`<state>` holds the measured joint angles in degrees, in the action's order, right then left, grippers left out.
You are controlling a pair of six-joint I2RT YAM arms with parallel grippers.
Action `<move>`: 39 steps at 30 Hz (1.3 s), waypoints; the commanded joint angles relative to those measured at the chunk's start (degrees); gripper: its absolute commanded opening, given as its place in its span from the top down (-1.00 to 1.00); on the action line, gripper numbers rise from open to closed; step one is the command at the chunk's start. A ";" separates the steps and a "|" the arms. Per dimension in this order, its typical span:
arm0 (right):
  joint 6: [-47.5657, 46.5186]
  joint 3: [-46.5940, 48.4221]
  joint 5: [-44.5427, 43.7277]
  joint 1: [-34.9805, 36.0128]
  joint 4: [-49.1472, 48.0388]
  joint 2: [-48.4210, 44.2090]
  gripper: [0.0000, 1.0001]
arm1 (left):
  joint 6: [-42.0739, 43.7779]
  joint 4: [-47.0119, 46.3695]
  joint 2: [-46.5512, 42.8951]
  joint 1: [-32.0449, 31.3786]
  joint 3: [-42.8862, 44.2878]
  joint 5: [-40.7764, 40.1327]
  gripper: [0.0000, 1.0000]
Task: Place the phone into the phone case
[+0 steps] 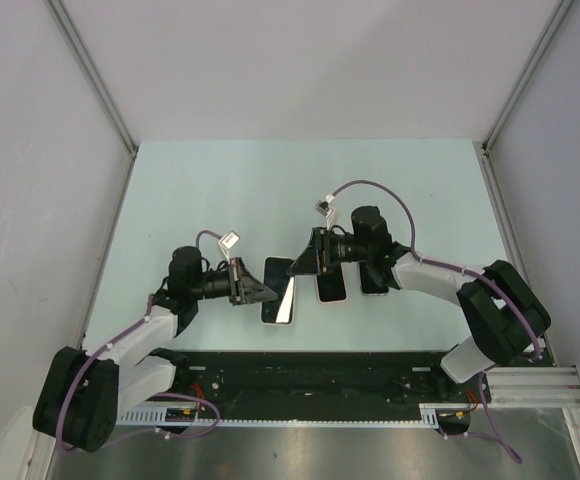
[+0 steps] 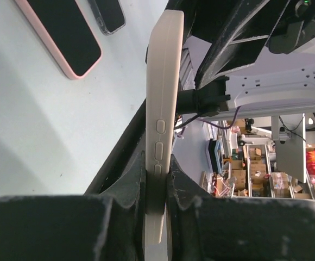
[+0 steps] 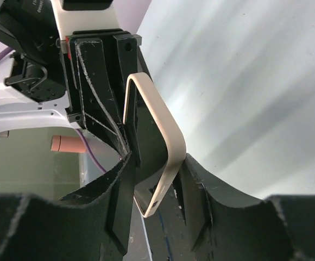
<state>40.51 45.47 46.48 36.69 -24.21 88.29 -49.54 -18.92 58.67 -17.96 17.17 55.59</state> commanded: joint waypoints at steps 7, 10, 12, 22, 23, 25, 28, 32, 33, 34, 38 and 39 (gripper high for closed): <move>4.57 3.39 3.35 -1.18 -14.11 -0.05 0.19 | -8.81 -9.11 2.23 0.29 -3.10 4.08 1.00; 7.11 3.48 4.93 -1.79 -17.36 1.00 0.17 | -9.00 -9.91 2.85 0.29 -2.93 4.44 1.00; 8.52 3.39 5.98 -2.14 -20.17 1.79 0.17 | -9.26 -10.35 3.37 0.29 -2.93 4.70 1.00; 17.58 3.39 6.26 -3.02 -30.63 6.19 0.54 | -11.90 -14.39 3.99 0.29 -3.81 5.58 1.00; 17.67 3.39 6.08 -3.02 -30.64 6.28 0.70 | -11.90 -14.39 4.08 0.29 -3.81 5.58 1.00; 16.71 3.39 5.12 -3.03 -29.33 6.02 0.97 | -11.46 -13.09 4.43 0.29 -3.64 4.79 1.00; 9.78 3.39 1.96 -2.50 -20.67 3.21 1.00 | -6.64 -5.39 4.43 0.29 -1.97 2.60 1.00; 1.33 3.39 -3.66 -2.32 -10.17 -0.83 1.00 | -4.34 -1.57 5.04 0.29 -0.47 0.57 1.00; 0.54 3.39 -4.02 -2.41 -9.11 -1.36 0.94 | -3.64 -0.34 5.48 0.29 0.23 0.31 1.00; 0.53 3.39 -4.03 -2.58 -8.23 -1.45 0.89 | -3.46 -0.42 5.75 0.29 0.41 0.31 1.00; 2.55 3.39 -3.59 -3.28 -7.79 -1.28 0.18 | -5.47 -3.14 6.54 0.29 1.11 1.18 1.00; 2.90 3.39 -3.76 -3.46 -7.26 -1.37 -0.36 | -5.65 -3.58 6.89 0.29 1.37 1.27 1.00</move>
<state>44.42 45.52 44.91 34.20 -29.98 90.08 -54.06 -26.68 64.18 -17.63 17.54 57.49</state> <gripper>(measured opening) 0.373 0.151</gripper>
